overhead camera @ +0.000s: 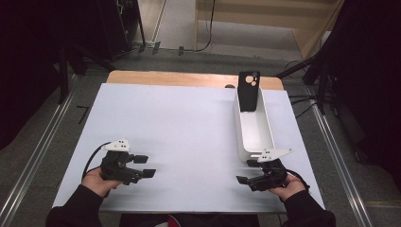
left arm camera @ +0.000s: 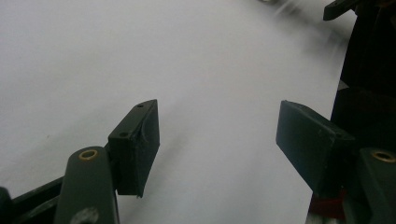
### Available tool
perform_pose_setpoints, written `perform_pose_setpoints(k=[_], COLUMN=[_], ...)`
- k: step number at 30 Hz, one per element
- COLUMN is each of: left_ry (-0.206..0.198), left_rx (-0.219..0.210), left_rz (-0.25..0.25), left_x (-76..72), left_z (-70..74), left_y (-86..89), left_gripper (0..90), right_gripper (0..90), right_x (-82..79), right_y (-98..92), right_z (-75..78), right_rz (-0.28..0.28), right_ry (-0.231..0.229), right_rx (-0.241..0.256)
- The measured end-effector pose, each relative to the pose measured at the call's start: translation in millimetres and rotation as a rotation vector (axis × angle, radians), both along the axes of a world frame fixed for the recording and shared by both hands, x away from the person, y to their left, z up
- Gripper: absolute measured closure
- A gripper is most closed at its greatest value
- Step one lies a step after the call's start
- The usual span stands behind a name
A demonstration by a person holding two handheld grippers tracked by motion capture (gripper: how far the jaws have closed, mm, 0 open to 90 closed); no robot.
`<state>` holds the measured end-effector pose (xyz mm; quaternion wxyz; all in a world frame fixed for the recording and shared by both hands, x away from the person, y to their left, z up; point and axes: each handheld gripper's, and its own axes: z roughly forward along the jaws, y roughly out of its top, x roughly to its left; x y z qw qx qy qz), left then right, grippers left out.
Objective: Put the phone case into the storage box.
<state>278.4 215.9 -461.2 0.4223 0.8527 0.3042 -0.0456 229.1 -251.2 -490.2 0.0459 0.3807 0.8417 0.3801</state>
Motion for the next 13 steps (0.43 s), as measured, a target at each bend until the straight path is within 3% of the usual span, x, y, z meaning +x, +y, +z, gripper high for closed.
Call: perform_pose_setpoints(k=[13], left_ry=[-0.004], left_rx=[0.002], left_rz=[0.002], left_x=[0.2], left_z=[0.9], left_y=[0.5], left_gripper=[29.7], right_gripper=[20.3], right_x=[0.3], right_y=[-2.6], right_z=[-0.6], right_rz=[-0.007], right_ry=[-0.004], right_rx=[-0.005])
